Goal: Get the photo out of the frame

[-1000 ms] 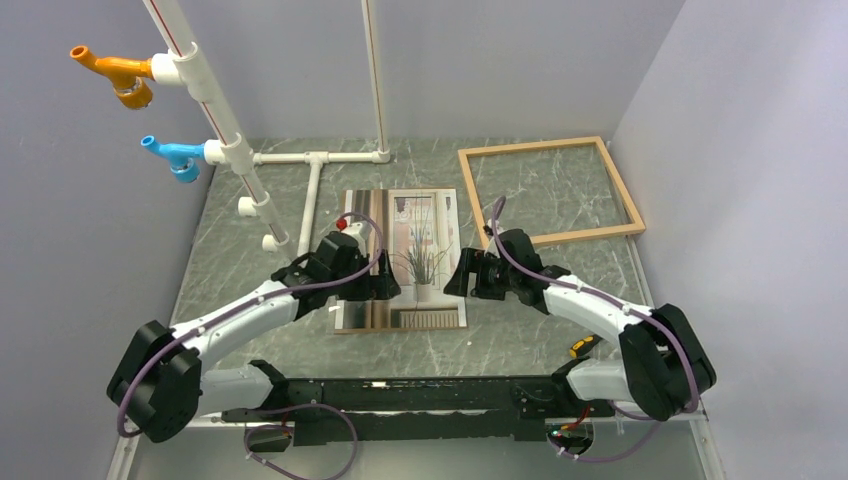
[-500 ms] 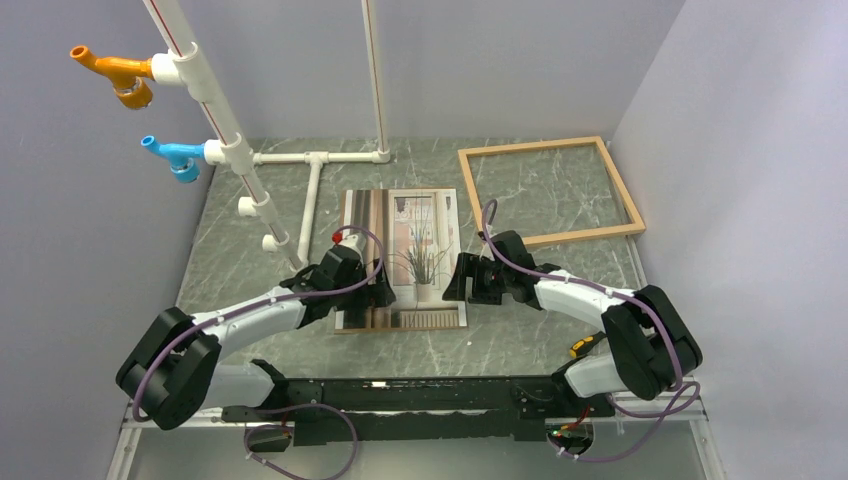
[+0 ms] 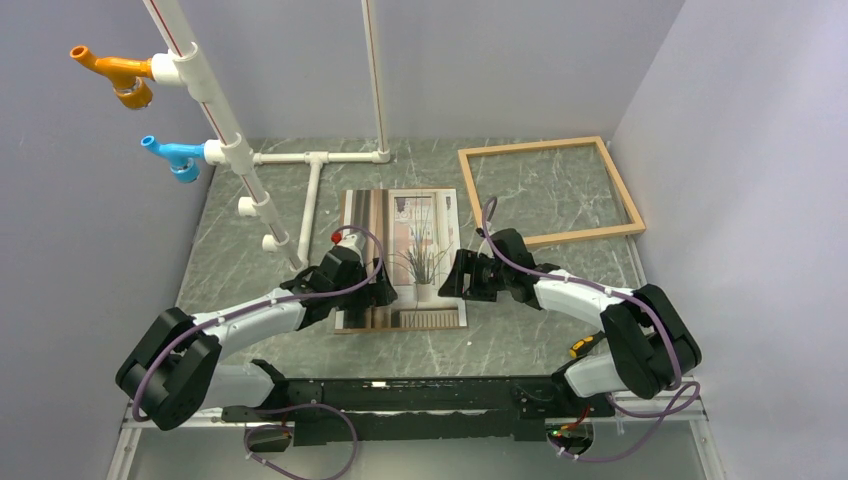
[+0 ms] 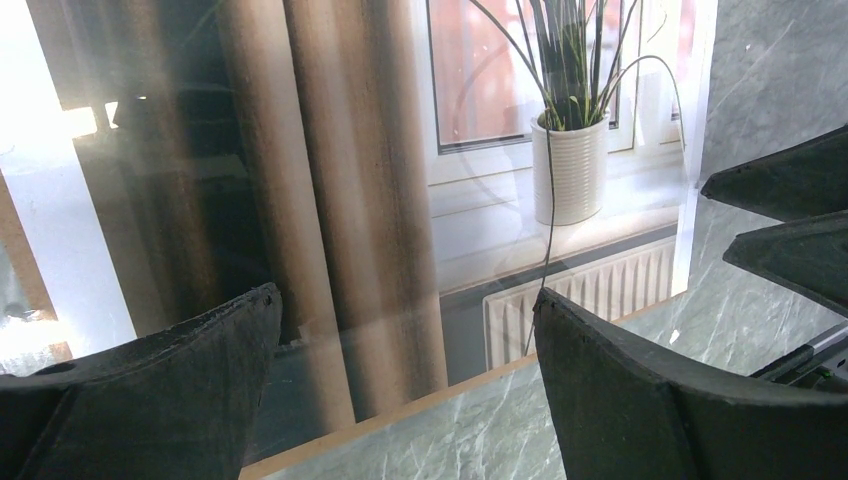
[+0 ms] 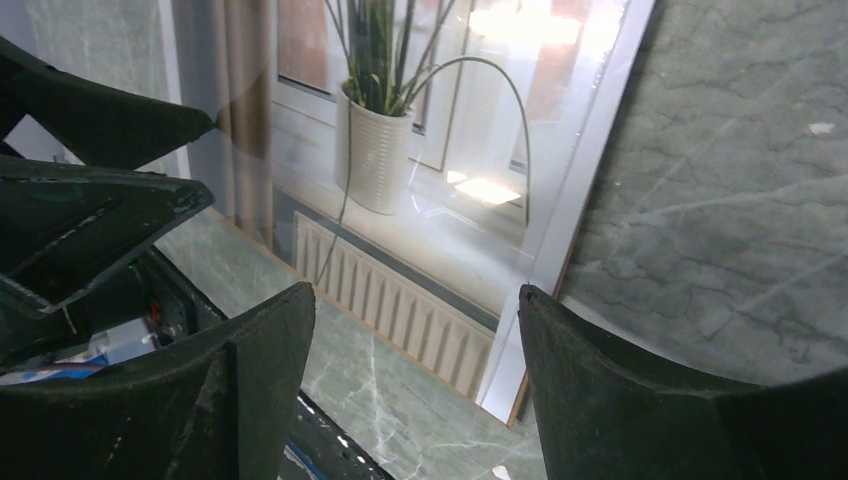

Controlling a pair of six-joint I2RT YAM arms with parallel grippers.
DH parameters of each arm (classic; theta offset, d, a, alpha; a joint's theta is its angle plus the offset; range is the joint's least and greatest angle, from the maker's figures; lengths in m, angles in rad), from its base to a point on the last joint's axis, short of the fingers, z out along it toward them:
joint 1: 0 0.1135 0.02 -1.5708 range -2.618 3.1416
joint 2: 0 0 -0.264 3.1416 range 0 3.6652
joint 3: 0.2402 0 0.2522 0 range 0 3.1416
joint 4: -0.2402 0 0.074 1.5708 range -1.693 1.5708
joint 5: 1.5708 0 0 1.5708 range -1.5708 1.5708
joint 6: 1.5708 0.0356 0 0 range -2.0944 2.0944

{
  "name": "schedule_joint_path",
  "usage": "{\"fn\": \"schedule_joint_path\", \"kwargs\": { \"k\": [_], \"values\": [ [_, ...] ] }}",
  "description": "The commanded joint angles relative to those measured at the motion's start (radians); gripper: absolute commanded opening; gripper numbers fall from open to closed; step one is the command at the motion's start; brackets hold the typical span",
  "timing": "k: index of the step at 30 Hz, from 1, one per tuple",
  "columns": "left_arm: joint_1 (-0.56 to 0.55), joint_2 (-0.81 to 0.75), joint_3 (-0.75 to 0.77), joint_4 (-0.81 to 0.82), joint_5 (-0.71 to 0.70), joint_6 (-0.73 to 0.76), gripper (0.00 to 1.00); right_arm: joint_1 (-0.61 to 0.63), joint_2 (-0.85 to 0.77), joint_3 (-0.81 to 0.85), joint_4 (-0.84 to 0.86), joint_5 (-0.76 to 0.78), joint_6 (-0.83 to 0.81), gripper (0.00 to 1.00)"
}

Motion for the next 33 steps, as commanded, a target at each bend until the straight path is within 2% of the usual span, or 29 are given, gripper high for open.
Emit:
{"fn": "schedule_joint_path", "kwargs": {
  "k": [1, 3, 7, 10, 17, 30, 33],
  "values": [
    [-0.008, 0.009, -0.015, -0.034, -0.007, -0.014, 0.99, 0.000, -0.019, 0.014, 0.074, -0.048, 0.028, 0.75],
    [-0.009, 0.007, -0.020, -0.027, -0.007, -0.016, 0.99, 0.000, -0.026, 0.016, 0.064, -0.045, 0.028, 0.75],
    [-0.012, 0.000, -0.022, -0.031, -0.007, -0.016, 0.99, 0.000, -0.042, 0.026, -0.026, 0.098, -0.003, 0.75],
    [-0.014, -0.009, -0.023, -0.034, -0.007, -0.016, 0.99, -0.001, -0.009, 0.043, -0.066, 0.130, -0.021, 0.75],
    [-0.022, -0.007, -0.010, -0.044, -0.007, -0.014, 0.99, 0.001, 0.027, 0.028, 0.052, 0.008, 0.017, 0.75],
    [-0.026, -0.004, -0.010, -0.037, -0.007, -0.015, 0.99, 0.001, -0.057, 0.015, 0.077, -0.039, 0.046, 0.75],
    [-0.039, -0.010, 0.009, -0.053, -0.007, 0.007, 0.99, 0.001, -0.067, 0.029, 0.002, 0.035, 0.016, 0.75]
  ]
}}
